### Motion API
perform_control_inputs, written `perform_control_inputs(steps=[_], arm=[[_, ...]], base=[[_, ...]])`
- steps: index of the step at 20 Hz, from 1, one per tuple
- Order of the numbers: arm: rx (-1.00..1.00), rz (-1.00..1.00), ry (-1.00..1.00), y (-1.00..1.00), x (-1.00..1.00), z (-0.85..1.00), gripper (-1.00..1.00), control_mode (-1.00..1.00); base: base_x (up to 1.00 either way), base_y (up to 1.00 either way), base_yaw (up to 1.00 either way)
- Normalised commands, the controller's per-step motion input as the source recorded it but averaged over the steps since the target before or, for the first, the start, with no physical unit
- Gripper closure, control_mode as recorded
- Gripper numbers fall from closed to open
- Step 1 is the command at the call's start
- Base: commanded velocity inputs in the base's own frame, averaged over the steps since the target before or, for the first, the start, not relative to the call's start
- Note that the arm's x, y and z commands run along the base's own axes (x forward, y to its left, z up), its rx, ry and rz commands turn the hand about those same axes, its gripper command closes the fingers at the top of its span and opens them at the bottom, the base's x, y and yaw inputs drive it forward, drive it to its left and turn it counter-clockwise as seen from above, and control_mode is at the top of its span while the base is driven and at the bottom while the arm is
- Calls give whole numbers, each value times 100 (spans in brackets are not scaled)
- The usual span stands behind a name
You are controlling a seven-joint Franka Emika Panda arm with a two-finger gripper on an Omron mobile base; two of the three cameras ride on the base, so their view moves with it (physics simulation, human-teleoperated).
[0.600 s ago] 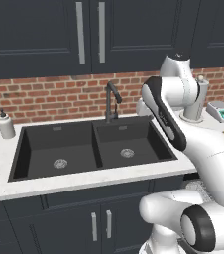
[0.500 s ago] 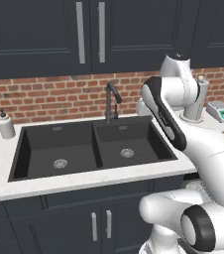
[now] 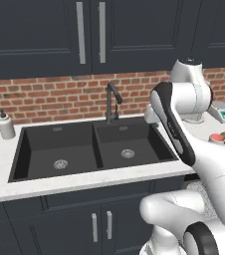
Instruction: Pick up the cup and bowl from the counter, place them in the dishwasher, and close the dishwasher door.
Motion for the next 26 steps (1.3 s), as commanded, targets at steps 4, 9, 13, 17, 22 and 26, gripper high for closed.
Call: perform_control_inputs(steps=[4, 9, 13, 17, 22, 26], arm=[[0, -10, 0, -20, -36, -21, -100, -100], [0, -11, 0, -13, -21, -25, -100, -100], [0, -15, 0, -2, -13, -32, -100, -100], [0, -15, 0, 0, -9, -36, -100, -100], [0, -8, -3, 0, -10, -22, -100, -100], [0, -1, -4, 0, -8, -12, -100, -100]], base=[[0, 0, 0], [0, 0, 0], [0, 0, 0], [0, 0, 0], [0, 0, 0], [0, 0, 0]])
